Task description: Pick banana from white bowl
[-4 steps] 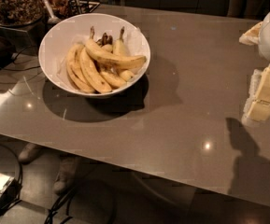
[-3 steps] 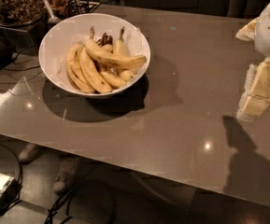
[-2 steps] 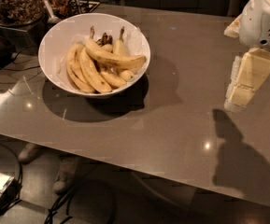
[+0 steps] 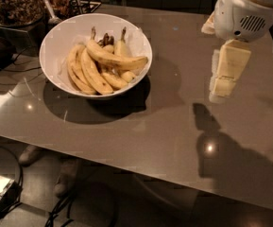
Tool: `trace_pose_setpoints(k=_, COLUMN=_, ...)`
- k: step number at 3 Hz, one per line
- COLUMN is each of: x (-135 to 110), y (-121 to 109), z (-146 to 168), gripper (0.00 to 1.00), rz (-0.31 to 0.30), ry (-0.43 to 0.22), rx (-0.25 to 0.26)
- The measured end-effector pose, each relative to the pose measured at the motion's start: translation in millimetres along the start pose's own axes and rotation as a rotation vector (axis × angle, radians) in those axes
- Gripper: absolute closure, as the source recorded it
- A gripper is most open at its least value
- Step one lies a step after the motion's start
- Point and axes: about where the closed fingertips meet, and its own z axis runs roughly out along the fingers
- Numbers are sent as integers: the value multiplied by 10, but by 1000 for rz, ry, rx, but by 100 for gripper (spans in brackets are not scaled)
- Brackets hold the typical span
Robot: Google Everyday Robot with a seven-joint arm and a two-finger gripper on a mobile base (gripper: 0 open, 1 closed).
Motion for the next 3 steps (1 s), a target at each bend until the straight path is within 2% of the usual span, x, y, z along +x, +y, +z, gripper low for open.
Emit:
trace_pose_setpoints(k=1, x=-10, y=-2, z=-1, gripper=0, rz=-2, ry=-1, rx=0)
trace_pose_setpoints(k=2, x=-415, y=-126, z=-19, gripper=0, rz=-31, ry=-61, rx=27)
trace_pose_setpoints(k=3, x=-918, y=-331, z=5, gripper=0, rz=-51, ry=-88, rx=30)
